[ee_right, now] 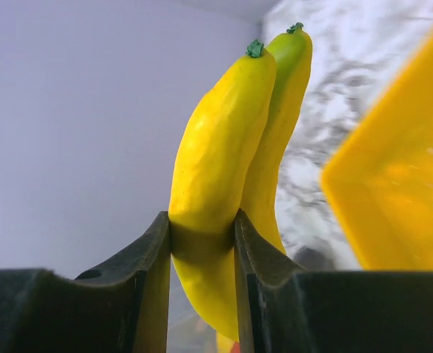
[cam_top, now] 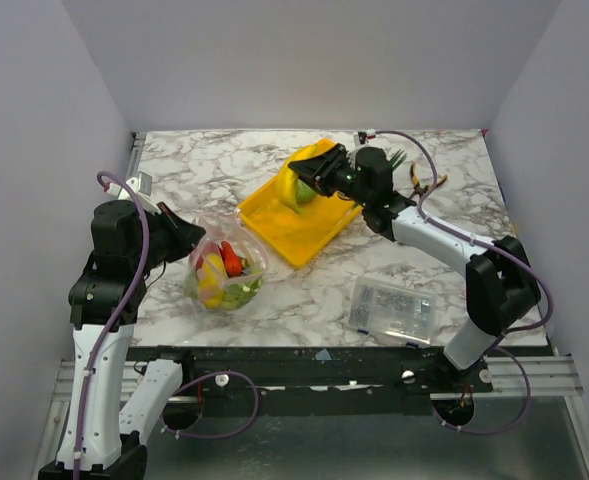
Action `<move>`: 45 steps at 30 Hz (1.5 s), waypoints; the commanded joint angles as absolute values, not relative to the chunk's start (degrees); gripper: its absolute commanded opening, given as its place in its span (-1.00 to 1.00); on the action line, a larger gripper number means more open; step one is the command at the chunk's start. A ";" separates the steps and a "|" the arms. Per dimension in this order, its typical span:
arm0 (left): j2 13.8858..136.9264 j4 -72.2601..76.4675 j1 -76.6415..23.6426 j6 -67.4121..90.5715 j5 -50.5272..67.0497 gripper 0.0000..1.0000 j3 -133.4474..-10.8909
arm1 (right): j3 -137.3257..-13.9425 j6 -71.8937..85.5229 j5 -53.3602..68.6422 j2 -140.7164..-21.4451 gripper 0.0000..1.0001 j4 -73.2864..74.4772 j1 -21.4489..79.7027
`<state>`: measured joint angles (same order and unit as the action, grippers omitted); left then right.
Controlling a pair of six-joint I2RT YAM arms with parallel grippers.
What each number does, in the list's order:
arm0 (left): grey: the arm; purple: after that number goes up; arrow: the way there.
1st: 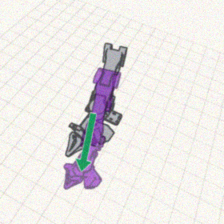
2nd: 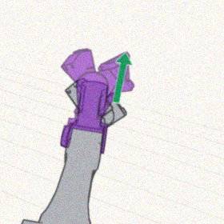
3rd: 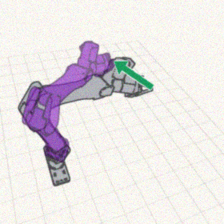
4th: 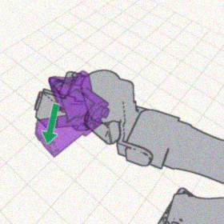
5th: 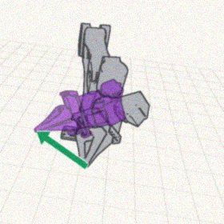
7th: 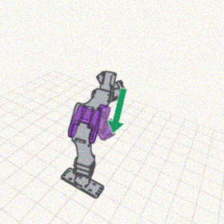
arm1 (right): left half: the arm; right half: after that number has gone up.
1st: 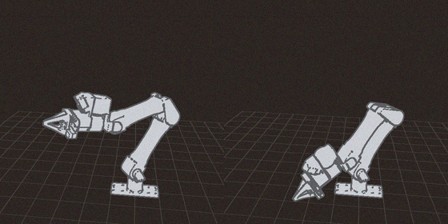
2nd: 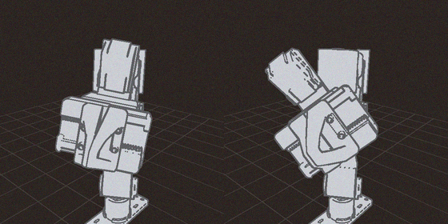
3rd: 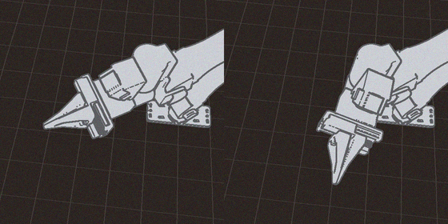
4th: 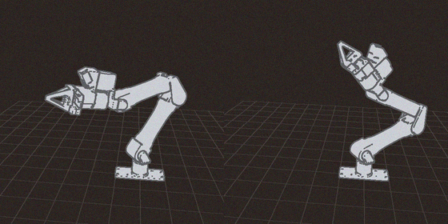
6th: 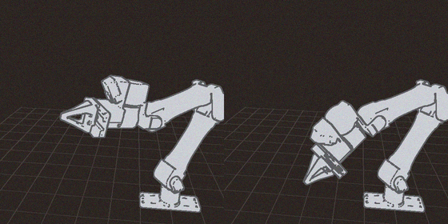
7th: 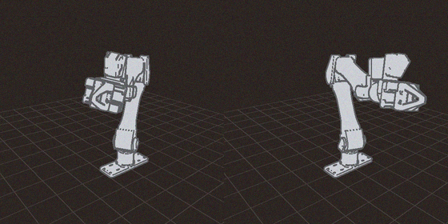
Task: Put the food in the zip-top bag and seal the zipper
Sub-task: Pick up the fake fruit from the zipper food storage bag, then place the fake fruit in the zipper food storage bag.
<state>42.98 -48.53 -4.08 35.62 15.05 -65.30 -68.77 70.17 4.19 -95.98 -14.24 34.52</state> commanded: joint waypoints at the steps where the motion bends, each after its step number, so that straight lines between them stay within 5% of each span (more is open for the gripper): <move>1: 43.25 -47.11 -3.60 35.86 16.06 -1.00 -65.57 | -68.55 66.42 32.54 -95.13 -0.99 -40.04 33.18; 8: 43.46 -47.25 -3.65 36.30 16.98 -1.00 -65.73 | -66.45 79.00 37.24 -93.55 -0.99 -60.10 36.21; 22: 43.84 -47.98 -3.61 36.44 18.57 -1.00 -67.01 | -62.30 63.87 22.60 -88.37 -0.99 -55.81 52.43; 30: 42.83 -47.82 -3.60 36.91 18.91 -1.00 -66.20 | -53.88 62.87 3.92 -87.62 -0.99 -60.42 58.39; 45: 42.56 -46.74 -3.60 38.49 19.85 -1.00 -67.29 | -56.35 59.06 -21.09 -87.33 -0.99 -42.08 68.63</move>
